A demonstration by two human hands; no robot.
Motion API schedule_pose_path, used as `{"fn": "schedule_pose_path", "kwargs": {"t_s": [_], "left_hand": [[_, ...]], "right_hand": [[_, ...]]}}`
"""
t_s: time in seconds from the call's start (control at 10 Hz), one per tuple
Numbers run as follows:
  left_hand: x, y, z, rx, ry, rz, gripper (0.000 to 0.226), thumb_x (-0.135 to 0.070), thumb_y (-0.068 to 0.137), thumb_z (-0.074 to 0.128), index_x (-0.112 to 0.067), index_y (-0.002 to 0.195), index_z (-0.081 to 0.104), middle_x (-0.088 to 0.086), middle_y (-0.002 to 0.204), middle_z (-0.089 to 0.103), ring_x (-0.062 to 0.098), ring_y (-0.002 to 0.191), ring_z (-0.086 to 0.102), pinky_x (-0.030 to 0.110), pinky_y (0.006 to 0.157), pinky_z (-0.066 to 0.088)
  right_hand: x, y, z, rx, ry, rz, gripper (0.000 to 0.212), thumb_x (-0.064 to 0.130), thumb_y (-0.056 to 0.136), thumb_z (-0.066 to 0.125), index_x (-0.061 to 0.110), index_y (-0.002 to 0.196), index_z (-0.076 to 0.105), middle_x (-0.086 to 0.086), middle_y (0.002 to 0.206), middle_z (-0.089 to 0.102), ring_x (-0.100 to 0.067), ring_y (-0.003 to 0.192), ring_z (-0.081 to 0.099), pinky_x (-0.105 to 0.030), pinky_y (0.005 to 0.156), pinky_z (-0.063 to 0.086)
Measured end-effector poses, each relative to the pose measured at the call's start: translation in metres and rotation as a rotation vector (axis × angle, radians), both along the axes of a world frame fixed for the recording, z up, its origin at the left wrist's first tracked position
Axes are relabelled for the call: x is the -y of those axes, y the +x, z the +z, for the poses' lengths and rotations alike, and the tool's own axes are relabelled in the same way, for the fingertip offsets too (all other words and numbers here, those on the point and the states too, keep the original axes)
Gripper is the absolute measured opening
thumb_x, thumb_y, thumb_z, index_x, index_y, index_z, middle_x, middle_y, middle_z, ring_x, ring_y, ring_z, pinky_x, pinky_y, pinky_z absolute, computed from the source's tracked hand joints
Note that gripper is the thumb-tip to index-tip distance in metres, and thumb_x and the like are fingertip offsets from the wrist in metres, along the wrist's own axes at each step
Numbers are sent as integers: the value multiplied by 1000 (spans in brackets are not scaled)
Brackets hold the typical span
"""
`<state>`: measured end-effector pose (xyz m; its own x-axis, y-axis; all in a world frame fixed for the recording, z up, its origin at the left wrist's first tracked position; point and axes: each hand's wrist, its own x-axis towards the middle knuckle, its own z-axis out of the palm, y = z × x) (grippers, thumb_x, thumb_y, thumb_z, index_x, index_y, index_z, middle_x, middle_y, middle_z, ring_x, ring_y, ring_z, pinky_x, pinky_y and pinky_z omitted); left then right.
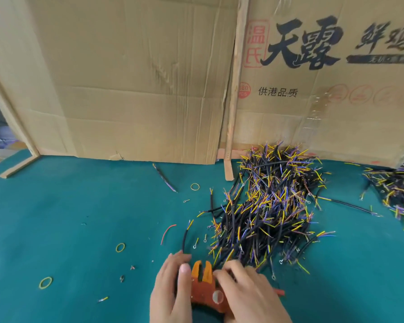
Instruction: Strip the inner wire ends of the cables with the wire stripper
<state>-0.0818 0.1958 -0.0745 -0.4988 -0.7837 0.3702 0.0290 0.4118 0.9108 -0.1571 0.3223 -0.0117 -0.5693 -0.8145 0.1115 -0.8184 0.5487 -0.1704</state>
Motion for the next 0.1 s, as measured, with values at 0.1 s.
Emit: {"fn": "schedule_pose_path", "kwargs": {"t_s": [0.1], "left_hand": [[-8,4,-1,169,-408,-49,31,-37,67,65,-20,88,81,5,109,74,27,119,61,6,105,27]], "right_hand": [[-10,-7,14,141,-23,38,40,36,98,47,42,138,48,15,138,41,-13,127,42,-29,103,39]]}}
